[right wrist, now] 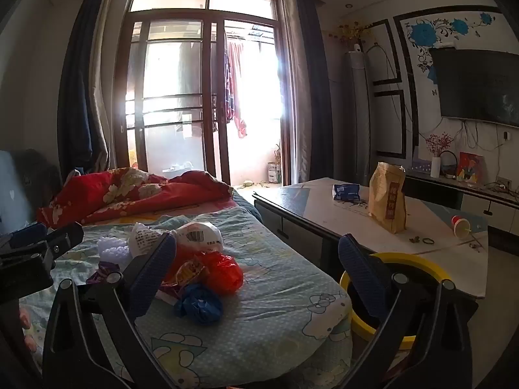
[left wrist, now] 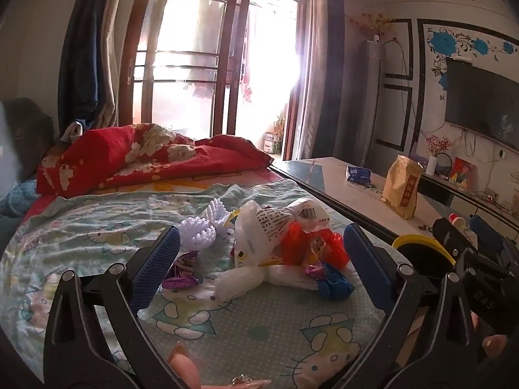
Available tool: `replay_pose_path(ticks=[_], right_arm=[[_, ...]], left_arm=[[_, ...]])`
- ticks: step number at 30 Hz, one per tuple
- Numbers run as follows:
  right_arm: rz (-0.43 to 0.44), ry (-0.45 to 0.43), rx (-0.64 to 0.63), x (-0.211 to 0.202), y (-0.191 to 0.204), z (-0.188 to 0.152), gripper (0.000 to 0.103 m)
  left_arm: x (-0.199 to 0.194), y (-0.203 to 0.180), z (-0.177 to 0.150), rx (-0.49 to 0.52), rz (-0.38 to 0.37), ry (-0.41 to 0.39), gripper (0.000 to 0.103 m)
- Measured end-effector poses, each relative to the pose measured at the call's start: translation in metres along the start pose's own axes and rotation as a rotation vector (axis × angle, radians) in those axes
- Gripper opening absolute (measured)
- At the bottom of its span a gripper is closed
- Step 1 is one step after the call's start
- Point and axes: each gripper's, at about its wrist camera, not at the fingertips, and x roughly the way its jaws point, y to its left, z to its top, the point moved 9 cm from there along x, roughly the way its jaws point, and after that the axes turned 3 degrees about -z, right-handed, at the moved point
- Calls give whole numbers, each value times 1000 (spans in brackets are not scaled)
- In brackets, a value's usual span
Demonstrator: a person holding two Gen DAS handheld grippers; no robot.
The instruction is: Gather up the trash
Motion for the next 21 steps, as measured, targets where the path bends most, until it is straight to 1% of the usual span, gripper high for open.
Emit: replay_pose_path(ticks=[9, 10, 21], right_arm=[[-3, 7, 1, -3, -1, -1, 97], [-4, 17, 3, 2, -1, -1, 97], [-3, 16, 3, -1, -2, -2, 97]], left_arm=[[-1, -3, 0, 2, -2, -2, 93], [-1, -3, 0, 2, -2, -2, 93], [-2, -3, 0, 1, -1, -2, 93]])
